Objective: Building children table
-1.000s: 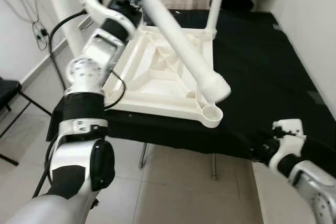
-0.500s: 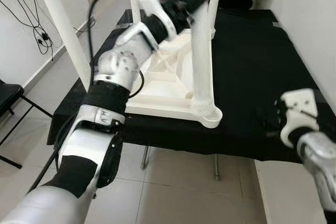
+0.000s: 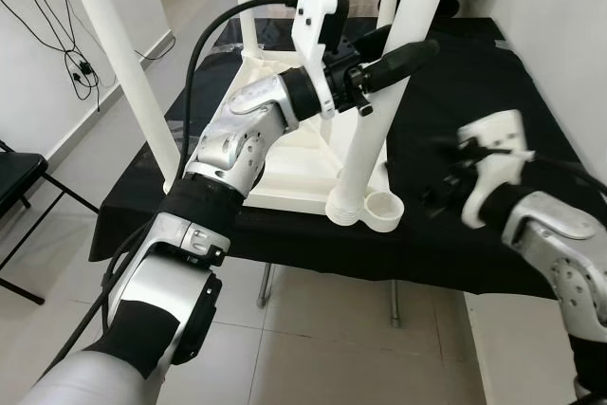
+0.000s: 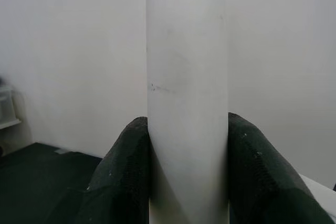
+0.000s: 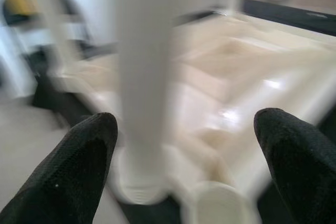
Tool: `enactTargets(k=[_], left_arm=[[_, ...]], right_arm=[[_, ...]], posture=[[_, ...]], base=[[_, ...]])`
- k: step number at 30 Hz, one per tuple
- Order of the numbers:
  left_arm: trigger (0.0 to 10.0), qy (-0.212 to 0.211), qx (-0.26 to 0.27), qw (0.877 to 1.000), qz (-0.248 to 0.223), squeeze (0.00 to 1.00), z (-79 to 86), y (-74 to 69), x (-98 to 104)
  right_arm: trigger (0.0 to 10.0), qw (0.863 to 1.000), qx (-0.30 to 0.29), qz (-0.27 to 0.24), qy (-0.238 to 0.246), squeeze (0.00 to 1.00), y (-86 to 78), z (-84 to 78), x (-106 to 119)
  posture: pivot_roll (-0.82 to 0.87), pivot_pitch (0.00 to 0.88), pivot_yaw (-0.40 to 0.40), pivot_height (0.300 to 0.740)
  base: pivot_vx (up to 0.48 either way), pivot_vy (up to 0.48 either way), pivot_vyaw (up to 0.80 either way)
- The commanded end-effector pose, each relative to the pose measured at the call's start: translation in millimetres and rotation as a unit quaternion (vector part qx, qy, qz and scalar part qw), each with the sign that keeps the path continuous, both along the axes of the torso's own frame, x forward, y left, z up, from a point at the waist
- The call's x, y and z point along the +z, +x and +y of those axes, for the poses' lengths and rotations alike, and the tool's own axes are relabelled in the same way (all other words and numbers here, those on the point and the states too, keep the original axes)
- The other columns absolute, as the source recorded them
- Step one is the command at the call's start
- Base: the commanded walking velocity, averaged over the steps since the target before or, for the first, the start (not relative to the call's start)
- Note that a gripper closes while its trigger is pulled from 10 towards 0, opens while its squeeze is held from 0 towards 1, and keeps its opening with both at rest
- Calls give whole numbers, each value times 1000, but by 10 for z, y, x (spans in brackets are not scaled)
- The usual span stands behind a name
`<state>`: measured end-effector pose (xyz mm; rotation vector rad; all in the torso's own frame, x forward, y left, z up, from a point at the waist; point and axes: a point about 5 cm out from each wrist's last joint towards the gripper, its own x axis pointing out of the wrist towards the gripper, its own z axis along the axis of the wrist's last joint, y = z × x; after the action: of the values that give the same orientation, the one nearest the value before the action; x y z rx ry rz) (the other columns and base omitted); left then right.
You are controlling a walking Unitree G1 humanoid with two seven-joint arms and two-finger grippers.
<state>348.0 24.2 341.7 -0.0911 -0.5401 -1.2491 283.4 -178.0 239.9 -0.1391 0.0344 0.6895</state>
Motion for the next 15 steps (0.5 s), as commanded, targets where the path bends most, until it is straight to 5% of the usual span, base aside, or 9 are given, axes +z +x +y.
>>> enactTargets(k=[1, 6, 15], left_arm=[[0, -16, -3, 1000, -19, 0, 44, -34, 50], [0, -20, -4, 1000, -17, 0, 43, -36, 48], [0, -53, -14, 999, 3, 0, 2, -53, 78]], right_arm=[[10000, 998, 55, 7, 3, 0, -59, 150, -20], [10000, 998, 67, 14, 16, 0, -33, 255, -64], [10000, 994, 18, 19, 110, 0, 163, 565, -108]], posture=[[-33, 89, 12, 740], [-29, 88, 9, 740], [-27, 85, 9, 740]], base=[[0, 0, 0], [0, 0, 0], [0, 0, 0]])
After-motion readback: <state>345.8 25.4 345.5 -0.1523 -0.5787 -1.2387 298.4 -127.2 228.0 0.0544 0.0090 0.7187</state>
